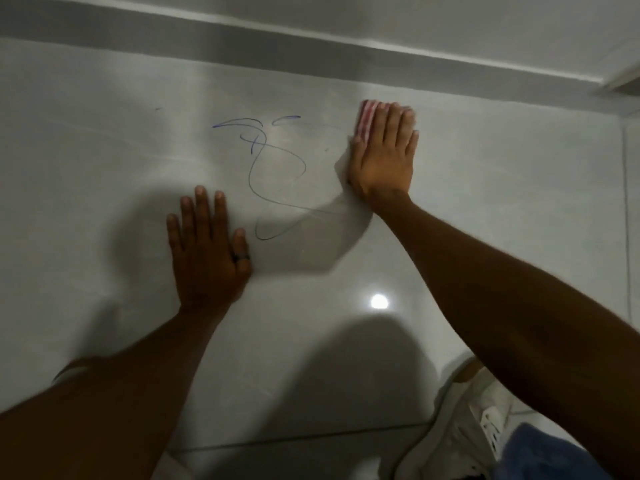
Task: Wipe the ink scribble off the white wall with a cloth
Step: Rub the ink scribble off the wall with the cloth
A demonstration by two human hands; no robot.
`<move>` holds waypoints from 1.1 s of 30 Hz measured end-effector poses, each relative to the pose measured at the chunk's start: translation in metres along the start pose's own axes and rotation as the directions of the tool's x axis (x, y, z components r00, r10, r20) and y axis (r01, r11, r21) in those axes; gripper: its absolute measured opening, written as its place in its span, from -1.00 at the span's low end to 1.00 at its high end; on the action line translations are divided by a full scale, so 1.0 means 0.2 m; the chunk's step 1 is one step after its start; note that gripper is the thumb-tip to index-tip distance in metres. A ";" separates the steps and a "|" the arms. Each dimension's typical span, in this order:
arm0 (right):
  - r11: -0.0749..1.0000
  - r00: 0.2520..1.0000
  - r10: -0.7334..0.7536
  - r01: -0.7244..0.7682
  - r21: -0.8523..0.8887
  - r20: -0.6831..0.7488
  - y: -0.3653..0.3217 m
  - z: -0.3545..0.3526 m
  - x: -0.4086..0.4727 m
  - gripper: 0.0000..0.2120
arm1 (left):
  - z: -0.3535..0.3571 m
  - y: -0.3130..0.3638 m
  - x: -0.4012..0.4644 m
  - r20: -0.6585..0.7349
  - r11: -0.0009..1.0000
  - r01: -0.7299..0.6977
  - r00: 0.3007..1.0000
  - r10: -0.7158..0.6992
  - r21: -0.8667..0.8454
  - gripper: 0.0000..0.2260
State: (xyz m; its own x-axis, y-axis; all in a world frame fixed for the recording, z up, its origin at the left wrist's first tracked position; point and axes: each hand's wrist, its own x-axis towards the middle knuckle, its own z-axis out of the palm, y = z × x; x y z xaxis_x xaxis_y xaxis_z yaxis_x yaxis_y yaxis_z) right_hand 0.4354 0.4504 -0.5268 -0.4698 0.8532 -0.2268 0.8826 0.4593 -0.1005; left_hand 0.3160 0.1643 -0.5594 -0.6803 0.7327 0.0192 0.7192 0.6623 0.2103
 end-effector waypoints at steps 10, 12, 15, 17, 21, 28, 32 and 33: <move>0.984 0.985 -0.172 0.172 0.041 -0.006 -0.40 0.06 0.05 -0.34 | 0.02 0.02 -0.01 -0.006 0.999 0.002 1.000 -0.002 0.051 -0.39; 0.976 0.976 -0.215 0.215 0.042 0.009 -0.48 0.06 0.07 -0.33 | 0.02 0.02 0.00 -0.005 0.999 0.008 1.000 -0.008 0.046 -0.39; 0.957 0.956 -0.291 0.290 0.025 0.033 -0.60 0.07 0.06 -0.32 | 0.01 0.02 0.00 0.017 0.998 0.013 1.000 -0.014 0.061 -0.39; 0.938 0.937 -0.347 0.347 0.011 0.046 -0.67 0.07 0.06 -0.32 | 0.01 0.03 0.00 0.027 0.997 0.021 0.999 -0.022 0.069 -0.39; 0.902 0.900 -0.432 0.432 0.010 0.053 -0.79 0.09 0.05 -0.33 | 0.00 0.03 0.00 0.048 0.996 0.019 0.999 -0.024 0.088 -0.39; 0.771 0.767 -0.628 0.637 -0.033 0.129 -0.79 0.15 -0.15 -0.36 | -0.02 0.03 0.00 0.041 0.997 0.025 0.999 -0.028 0.078 -0.40; 0.764 0.759 -0.641 0.645 -0.004 0.113 -0.70 0.19 -0.30 -0.38 | -0.03 0.02 0.00 0.045 0.996 0.000 0.999 -0.004 0.092 -0.42; 0.769 0.765 -0.635 0.639 -0.004 0.109 -0.68 0.20 -0.33 -0.38 | -0.03 0.01 0.00 0.053 0.996 -0.010 0.999 0.005 0.093 -0.42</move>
State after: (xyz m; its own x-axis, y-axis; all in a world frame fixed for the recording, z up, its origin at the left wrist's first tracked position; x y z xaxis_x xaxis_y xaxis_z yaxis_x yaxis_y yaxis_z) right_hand 0.3476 0.3213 -0.5362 -0.9176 0.3343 -0.2149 0.3788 0.8994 -0.2183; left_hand 0.3175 0.1651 -0.5529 -0.6680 0.7435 -0.0316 0.7361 0.6665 0.1181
